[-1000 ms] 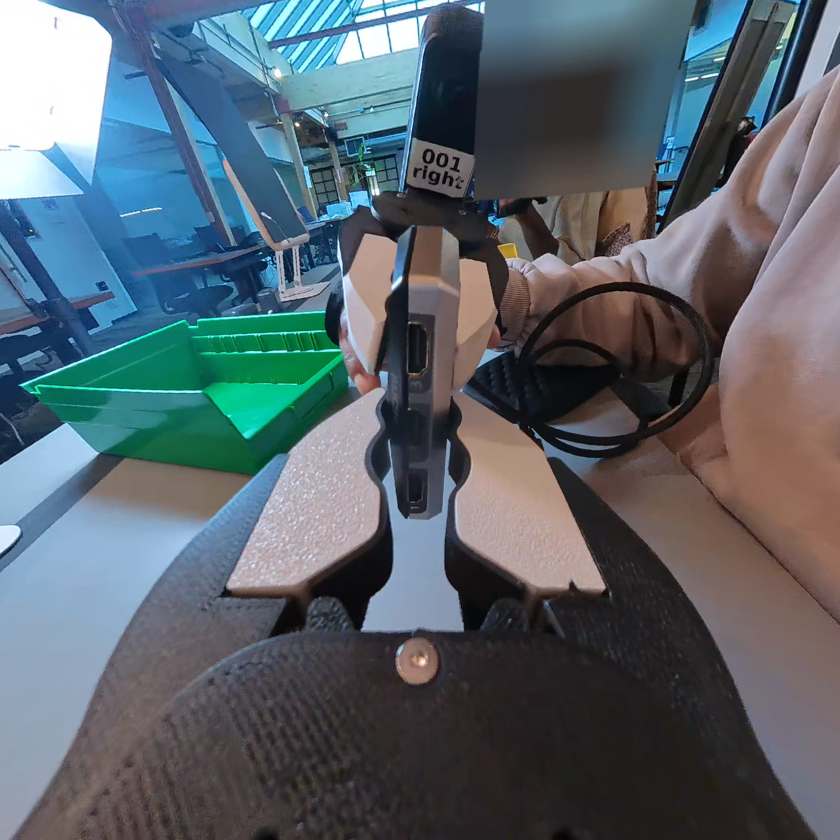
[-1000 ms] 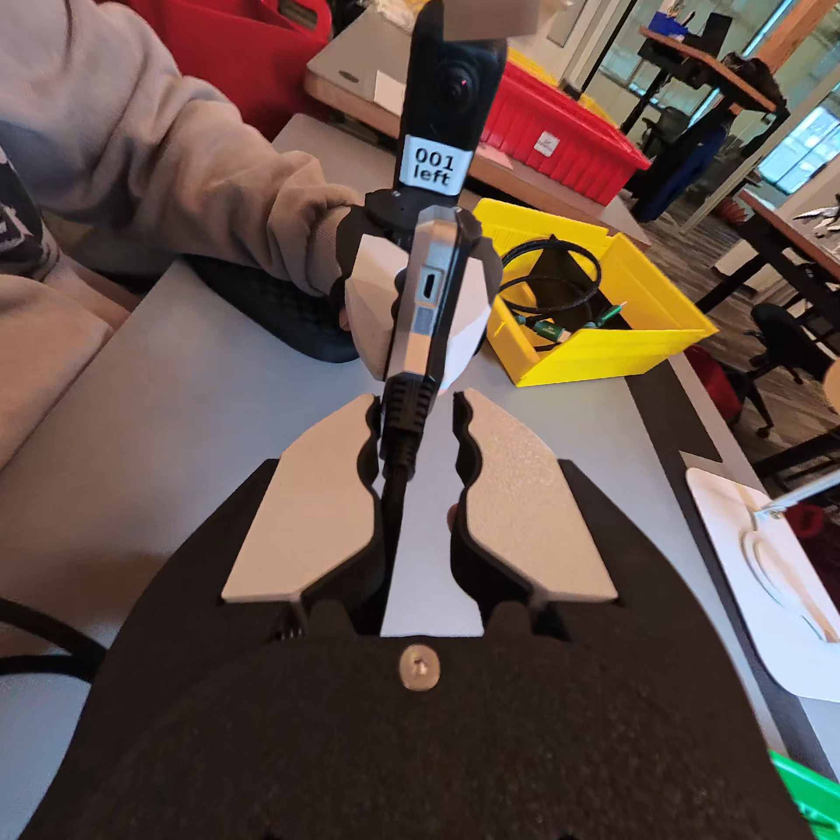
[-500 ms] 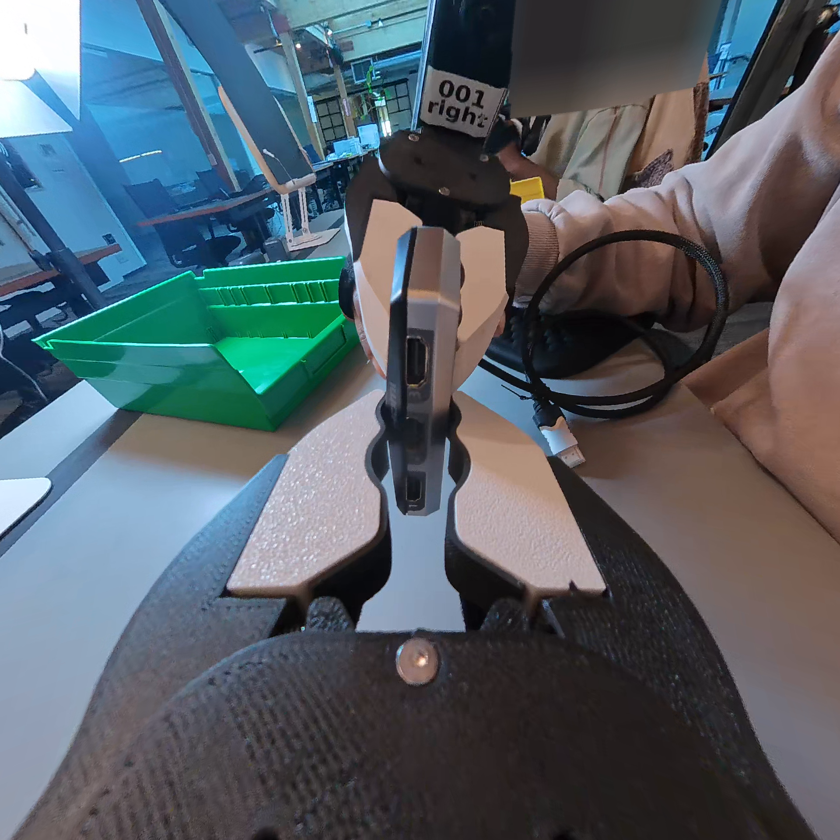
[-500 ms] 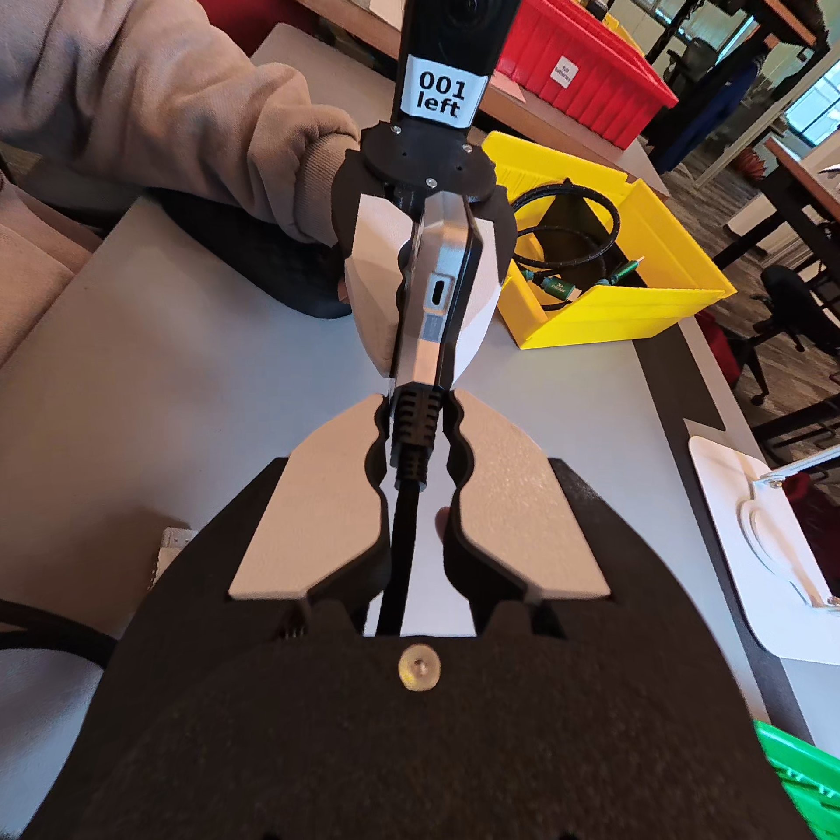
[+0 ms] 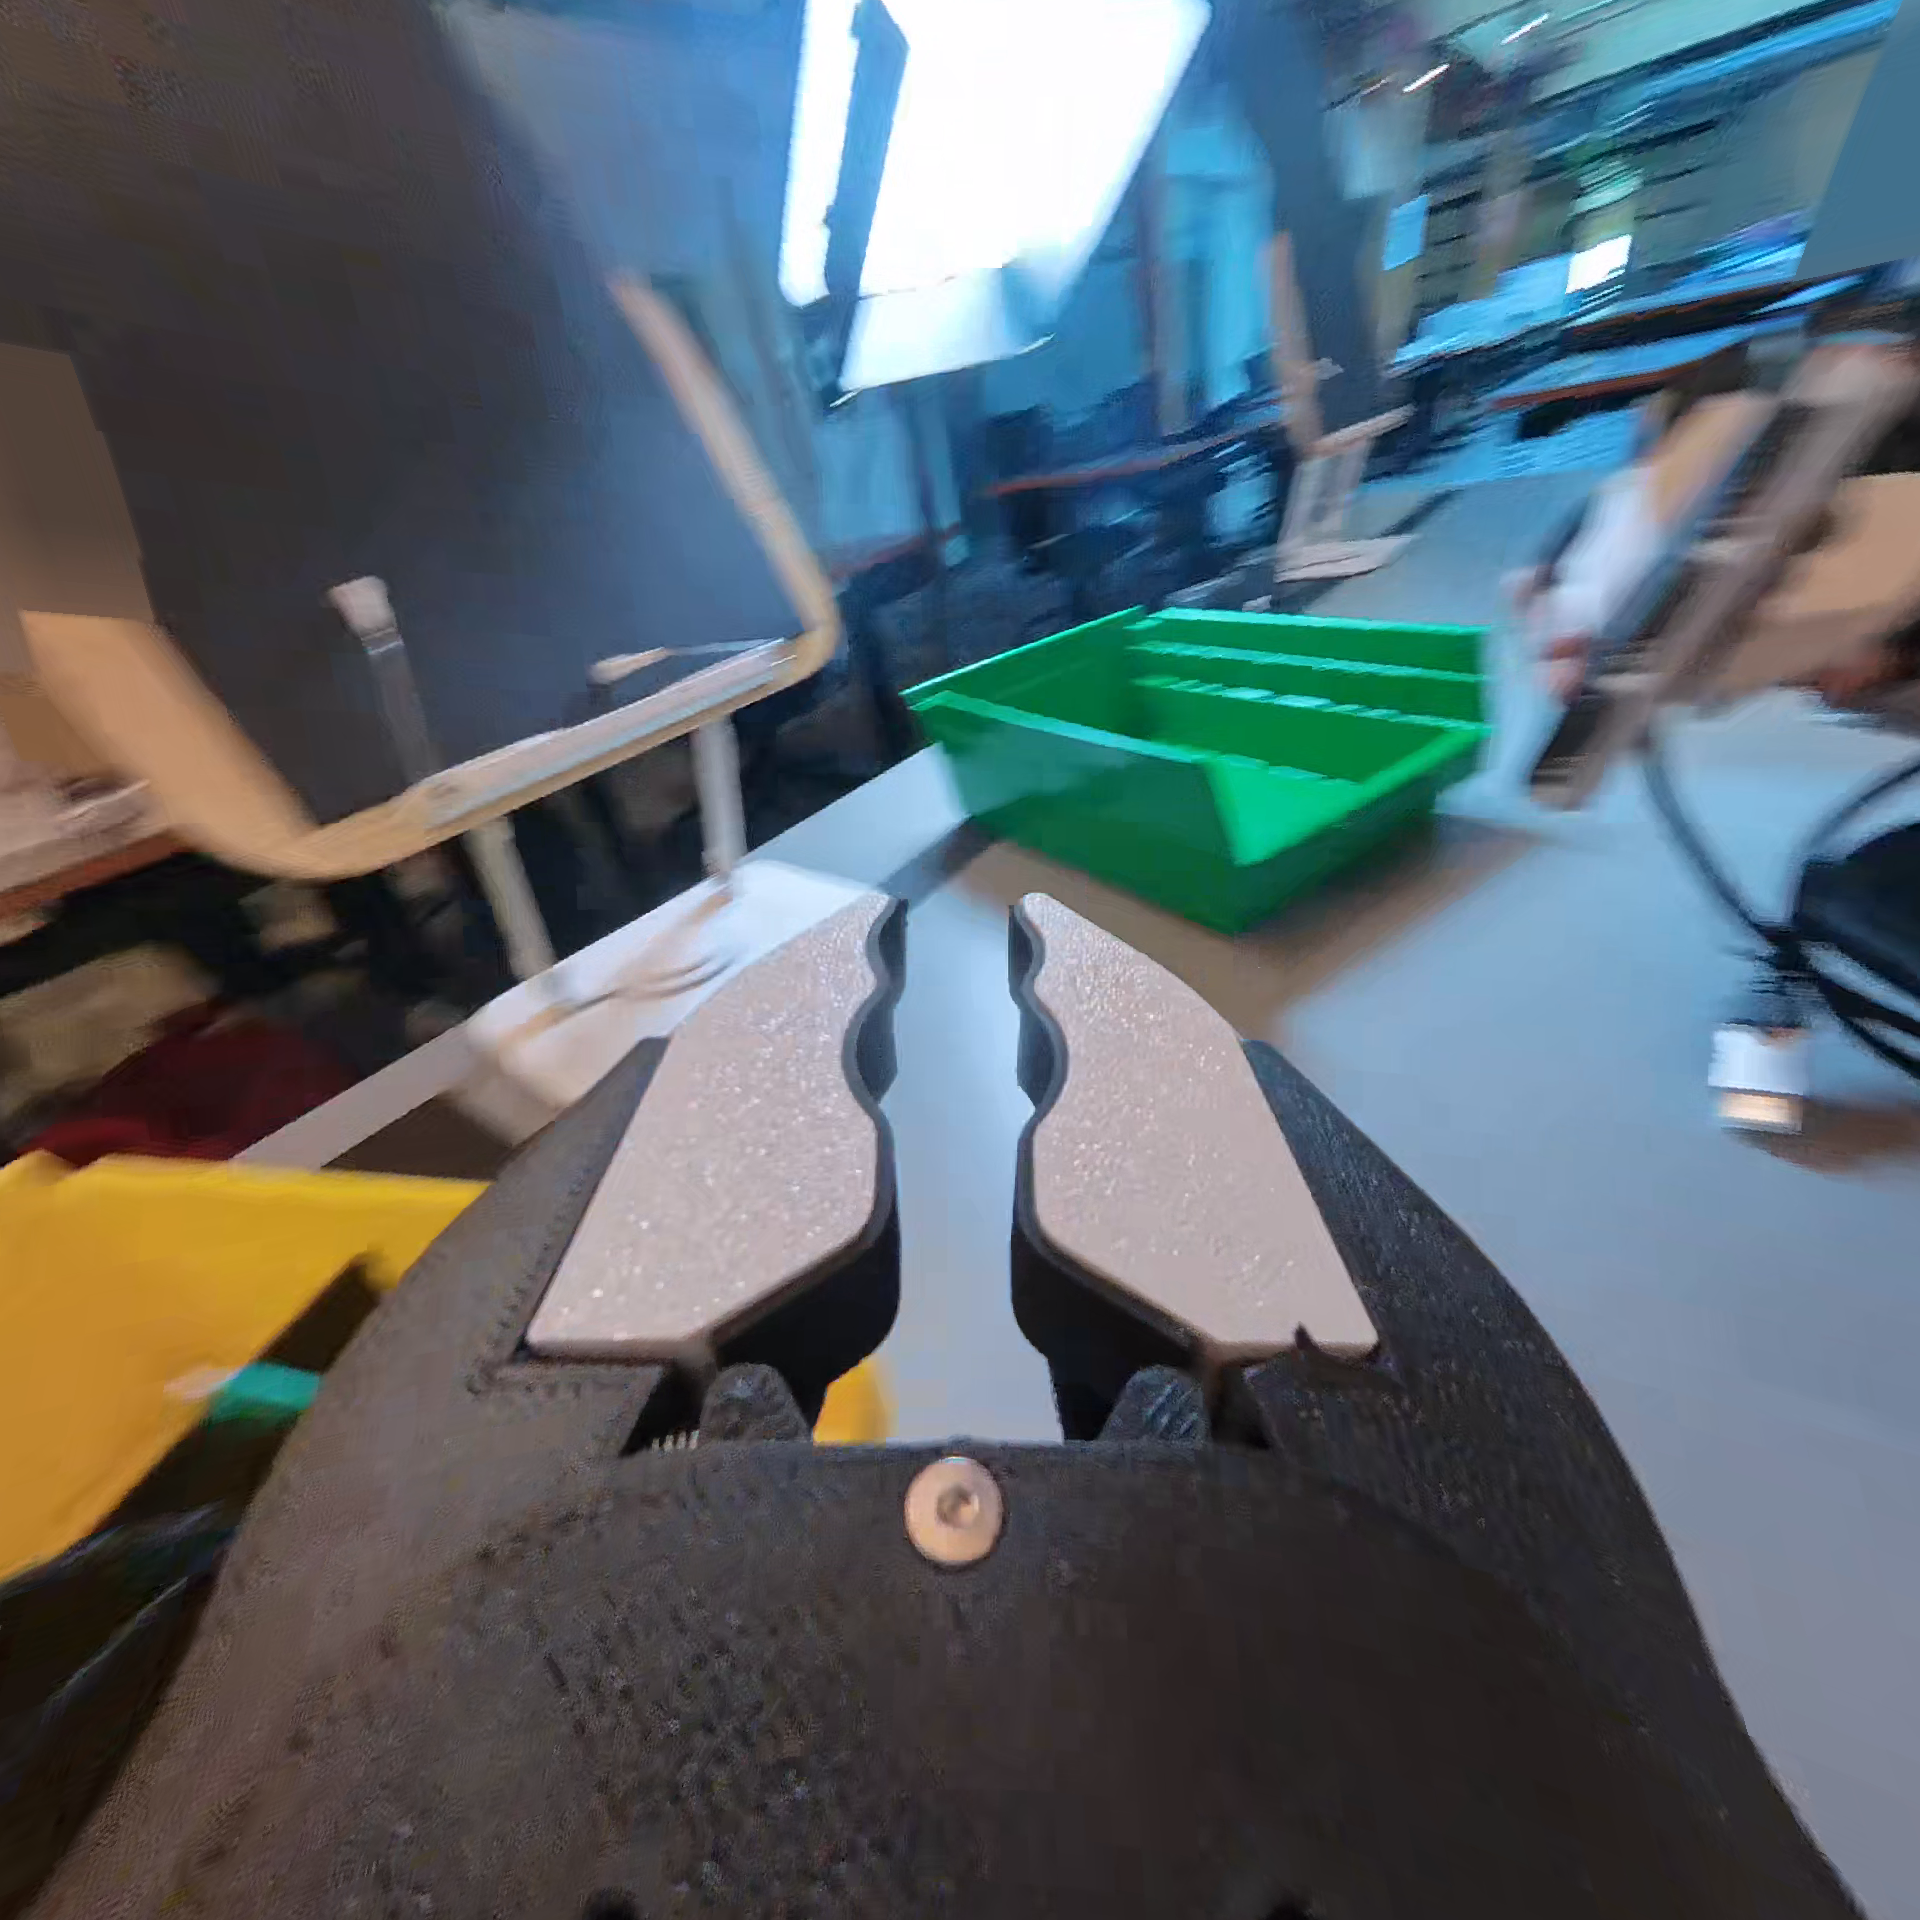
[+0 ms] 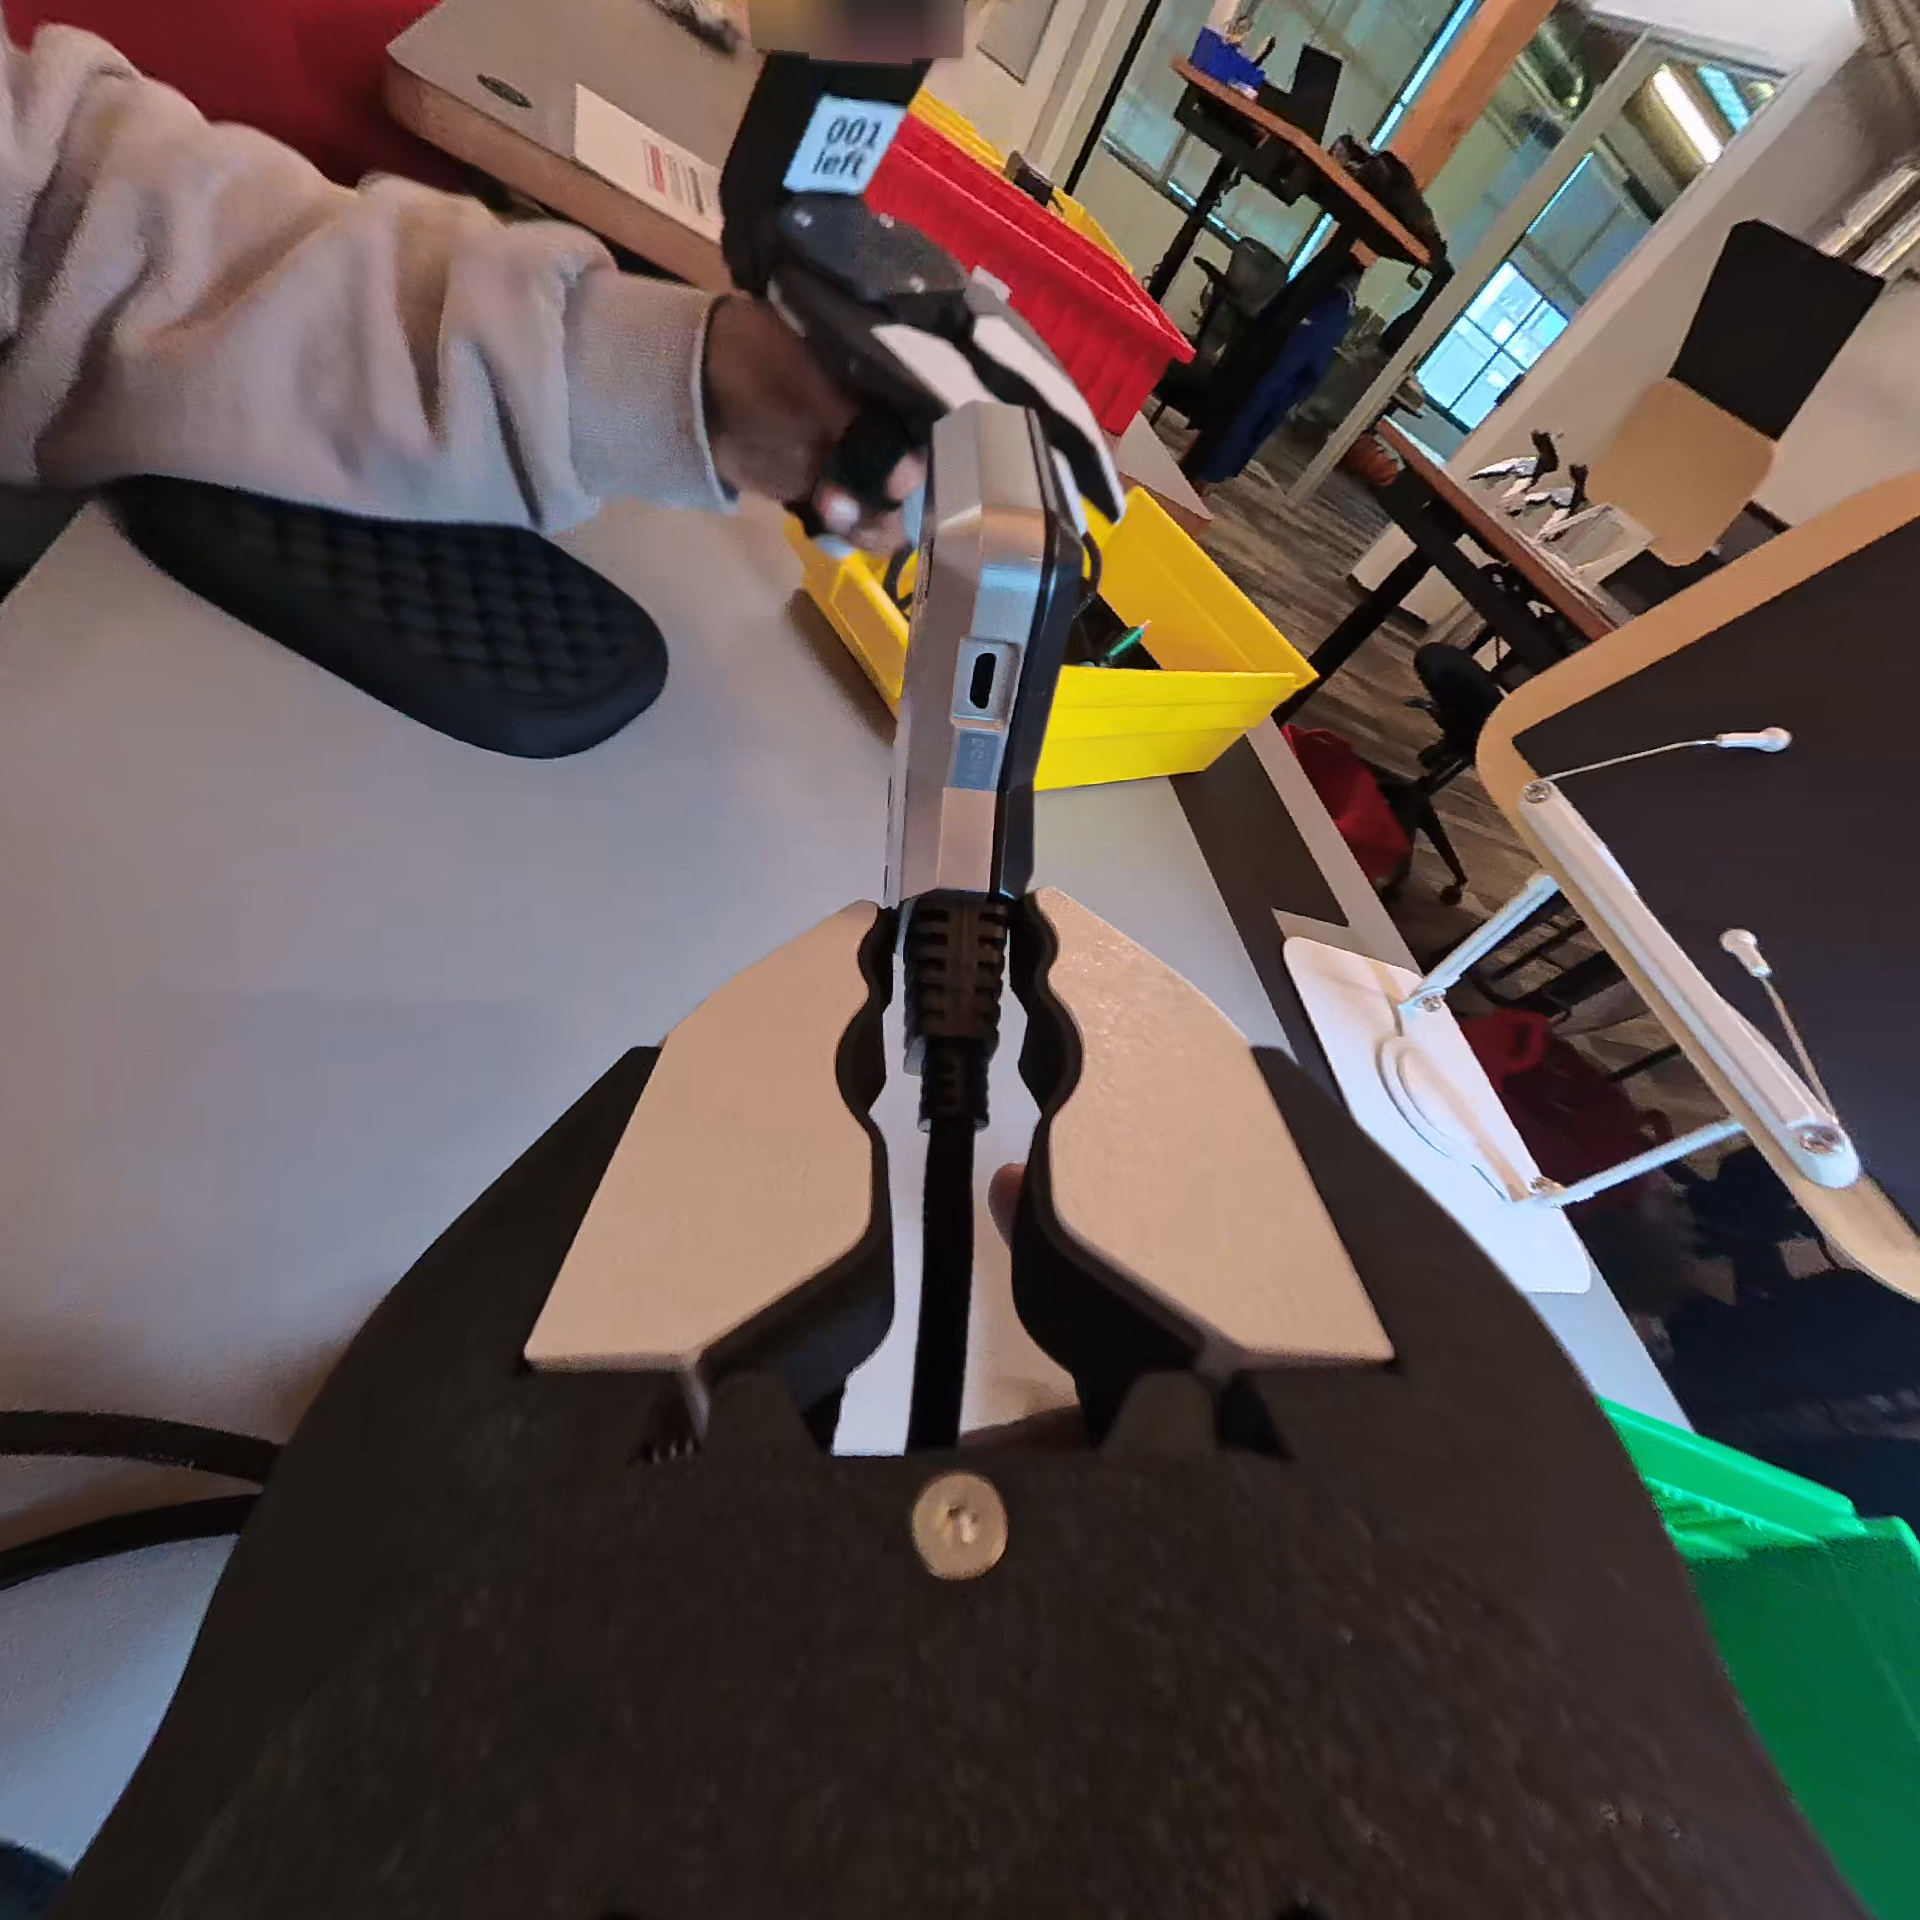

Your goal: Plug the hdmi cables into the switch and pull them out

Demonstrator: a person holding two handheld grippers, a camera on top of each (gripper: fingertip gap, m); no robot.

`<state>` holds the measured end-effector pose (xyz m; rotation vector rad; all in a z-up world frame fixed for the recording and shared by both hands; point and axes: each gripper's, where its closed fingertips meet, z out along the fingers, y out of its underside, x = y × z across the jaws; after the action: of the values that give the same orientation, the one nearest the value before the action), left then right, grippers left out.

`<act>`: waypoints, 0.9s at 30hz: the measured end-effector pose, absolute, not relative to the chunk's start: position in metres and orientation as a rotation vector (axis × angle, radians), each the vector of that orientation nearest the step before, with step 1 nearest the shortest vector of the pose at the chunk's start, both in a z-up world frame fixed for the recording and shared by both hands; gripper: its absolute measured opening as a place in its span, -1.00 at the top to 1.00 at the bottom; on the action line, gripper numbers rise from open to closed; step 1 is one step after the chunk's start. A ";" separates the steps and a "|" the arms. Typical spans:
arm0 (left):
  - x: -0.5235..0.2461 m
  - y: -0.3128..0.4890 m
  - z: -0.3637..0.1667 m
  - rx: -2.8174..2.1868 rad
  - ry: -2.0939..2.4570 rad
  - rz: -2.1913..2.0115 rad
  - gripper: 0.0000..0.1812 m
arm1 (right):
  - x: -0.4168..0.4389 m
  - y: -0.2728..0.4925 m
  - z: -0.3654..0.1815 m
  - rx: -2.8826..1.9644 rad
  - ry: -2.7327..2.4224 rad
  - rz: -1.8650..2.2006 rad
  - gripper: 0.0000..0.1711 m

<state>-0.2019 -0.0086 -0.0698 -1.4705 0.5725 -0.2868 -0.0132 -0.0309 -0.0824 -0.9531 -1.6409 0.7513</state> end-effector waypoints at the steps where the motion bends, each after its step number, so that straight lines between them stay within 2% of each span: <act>1: -0.221 -0.002 -0.068 -1.517 0.533 -0.244 0.79 | -0.012 -0.029 -0.083 -0.954 -1.639 0.739 0.75; 6: -0.287 0.026 -0.091 -1.790 0.555 -0.018 0.78 | -0.008 -0.019 -0.083 -0.969 -1.640 0.631 0.75; 11: -0.312 0.034 -0.145 -2.064 0.973 0.356 0.73 | -0.004 -0.020 -0.074 -0.981 -1.619 0.633 0.75; 15: -0.335 0.044 -0.162 -2.176 1.240 0.587 0.67 | -0.004 -0.020 -0.069 -0.960 -1.592 0.638 0.75; 20: -0.348 0.051 -0.180 -2.247 1.500 0.558 0.66 | 0.000 -0.019 -0.063 -0.952 -1.550 0.668 0.75; 27: -0.351 0.059 -0.184 -2.179 1.605 0.628 0.80 | 0.007 -0.011 -0.065 -0.974 -1.517 0.662 0.75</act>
<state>-0.3514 0.0588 -0.1845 -2.1789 1.6052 0.6275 0.0075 -0.0106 -0.0647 -0.9741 -1.5174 0.6616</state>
